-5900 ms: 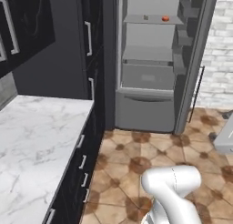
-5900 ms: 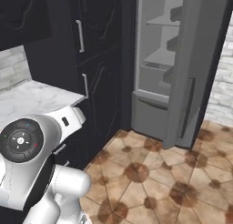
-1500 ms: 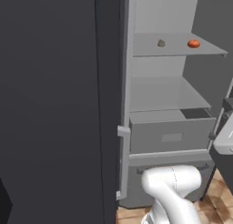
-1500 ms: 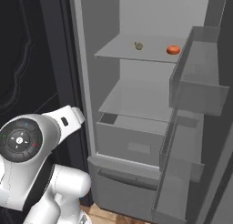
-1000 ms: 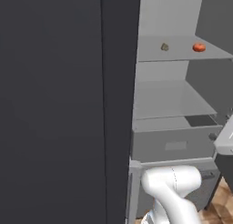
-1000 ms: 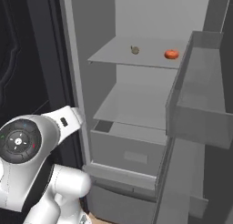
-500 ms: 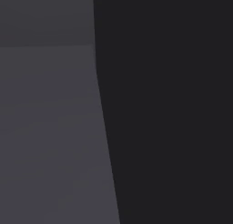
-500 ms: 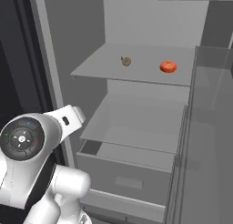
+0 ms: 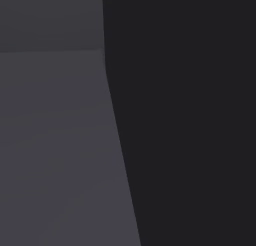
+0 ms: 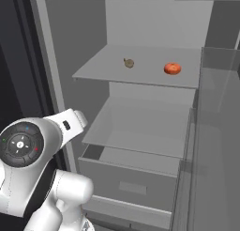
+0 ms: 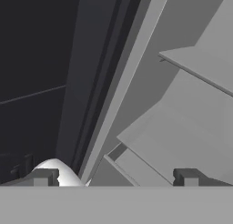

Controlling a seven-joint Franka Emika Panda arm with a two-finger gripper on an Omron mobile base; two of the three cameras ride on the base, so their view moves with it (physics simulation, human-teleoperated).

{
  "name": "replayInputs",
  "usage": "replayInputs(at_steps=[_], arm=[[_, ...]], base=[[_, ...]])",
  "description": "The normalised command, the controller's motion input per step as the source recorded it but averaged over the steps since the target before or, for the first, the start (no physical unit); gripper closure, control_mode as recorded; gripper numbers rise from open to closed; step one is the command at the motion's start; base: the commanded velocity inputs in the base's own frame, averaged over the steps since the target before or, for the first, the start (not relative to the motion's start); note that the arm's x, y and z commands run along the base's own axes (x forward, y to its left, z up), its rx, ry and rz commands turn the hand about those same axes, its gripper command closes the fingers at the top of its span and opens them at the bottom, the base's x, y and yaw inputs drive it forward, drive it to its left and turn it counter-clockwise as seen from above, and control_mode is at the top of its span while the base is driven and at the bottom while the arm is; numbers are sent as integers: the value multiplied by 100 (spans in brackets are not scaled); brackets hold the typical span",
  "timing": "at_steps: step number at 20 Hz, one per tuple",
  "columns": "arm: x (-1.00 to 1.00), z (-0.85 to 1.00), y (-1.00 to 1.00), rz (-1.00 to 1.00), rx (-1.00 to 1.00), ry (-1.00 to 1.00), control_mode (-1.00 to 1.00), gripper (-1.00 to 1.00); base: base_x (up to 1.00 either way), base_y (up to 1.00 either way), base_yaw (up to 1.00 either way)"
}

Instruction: Retrieve the bottle and the shaker from the cabinet and place them next to the mixing bowl on the counter. Then add garlic from the fridge to the mixing bowl.

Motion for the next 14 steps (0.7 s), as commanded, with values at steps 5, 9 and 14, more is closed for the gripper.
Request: replayInputs(at_steps=[5, 9, 14], arm=[[0, 0, 0, 0, 0, 0, 100, -100], [0, 0, 0, 0, 0, 0, 100, -100], [0, 0, 0, 0, 0, 0, 100, -100]], base=[[53, 3, 0], [10, 0, 0], [0, 0, 0]])
